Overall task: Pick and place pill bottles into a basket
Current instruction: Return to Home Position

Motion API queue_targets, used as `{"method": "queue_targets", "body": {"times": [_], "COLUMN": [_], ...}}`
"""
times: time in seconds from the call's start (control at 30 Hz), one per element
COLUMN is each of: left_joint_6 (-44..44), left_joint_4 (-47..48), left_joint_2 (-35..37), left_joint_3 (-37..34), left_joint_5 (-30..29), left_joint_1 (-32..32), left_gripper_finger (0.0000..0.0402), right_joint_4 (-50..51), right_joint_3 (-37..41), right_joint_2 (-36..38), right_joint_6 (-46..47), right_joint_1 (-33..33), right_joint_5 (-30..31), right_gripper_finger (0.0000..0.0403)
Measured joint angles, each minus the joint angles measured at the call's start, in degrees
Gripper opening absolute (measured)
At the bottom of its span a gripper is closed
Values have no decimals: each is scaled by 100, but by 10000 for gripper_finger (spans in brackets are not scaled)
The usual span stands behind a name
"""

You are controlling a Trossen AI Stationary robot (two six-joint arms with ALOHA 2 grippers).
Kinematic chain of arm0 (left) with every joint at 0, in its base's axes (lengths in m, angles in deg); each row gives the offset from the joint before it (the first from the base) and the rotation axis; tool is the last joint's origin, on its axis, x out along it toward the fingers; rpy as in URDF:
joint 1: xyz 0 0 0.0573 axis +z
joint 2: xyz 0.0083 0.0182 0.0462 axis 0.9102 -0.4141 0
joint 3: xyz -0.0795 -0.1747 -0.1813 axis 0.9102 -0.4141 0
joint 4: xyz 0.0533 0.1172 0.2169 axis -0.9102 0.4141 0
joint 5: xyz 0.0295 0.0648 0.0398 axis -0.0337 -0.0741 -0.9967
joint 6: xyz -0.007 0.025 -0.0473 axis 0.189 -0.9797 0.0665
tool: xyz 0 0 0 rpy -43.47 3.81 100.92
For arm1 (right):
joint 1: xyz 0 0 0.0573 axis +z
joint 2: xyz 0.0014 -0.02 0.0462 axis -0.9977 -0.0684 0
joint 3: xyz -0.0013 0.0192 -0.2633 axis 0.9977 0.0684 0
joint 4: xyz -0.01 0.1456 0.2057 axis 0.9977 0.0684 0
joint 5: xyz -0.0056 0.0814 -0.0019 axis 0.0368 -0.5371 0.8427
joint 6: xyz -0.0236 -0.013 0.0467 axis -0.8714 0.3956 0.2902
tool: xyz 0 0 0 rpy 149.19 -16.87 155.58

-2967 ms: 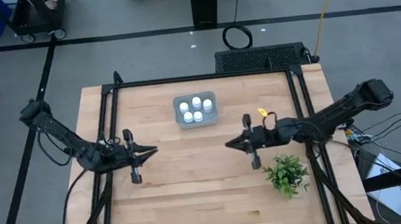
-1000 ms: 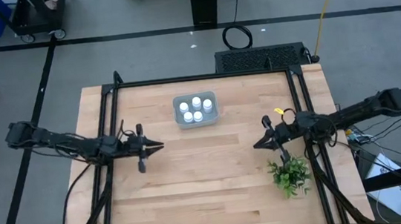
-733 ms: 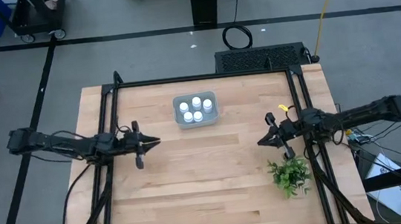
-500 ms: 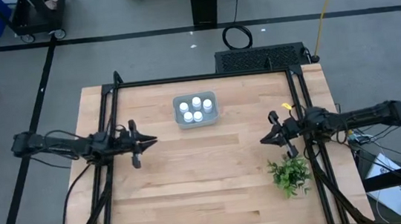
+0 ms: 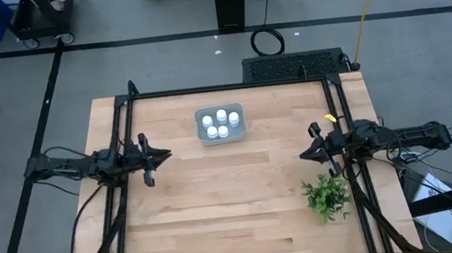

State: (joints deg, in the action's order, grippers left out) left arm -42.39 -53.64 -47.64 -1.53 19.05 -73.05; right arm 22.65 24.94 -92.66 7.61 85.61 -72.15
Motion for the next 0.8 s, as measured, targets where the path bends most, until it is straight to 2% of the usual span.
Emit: {"method": "queue_targets", "body": {"times": [0.23, 0.43, 0.6, 0.8], "left_joint_6": [-27, -46, -45, -47], "left_joint_4": [25, 27, 32, 34], "left_joint_2": [278, 281, 281, 279], "left_joint_3": [10, 10, 10, 10], "left_joint_5": [-177, -239, -248, -246], "left_joint_1": [0, 0, 0, 0], "left_gripper_finger": [56, 56, 56, 56], "right_joint_4": [763, 1073, 1129, 1225], "right_joint_3": [0, -179, -203, -203], "right_joint_2": [668, 681, 679, 677], "right_joint_6": [68, 121, -171, -110], "right_joint_1": [2, -4, -7, -7], "right_joint_5": [656, 1044, 1072, 1069], "right_gripper_finger": [10, 9, 8, 7]}}
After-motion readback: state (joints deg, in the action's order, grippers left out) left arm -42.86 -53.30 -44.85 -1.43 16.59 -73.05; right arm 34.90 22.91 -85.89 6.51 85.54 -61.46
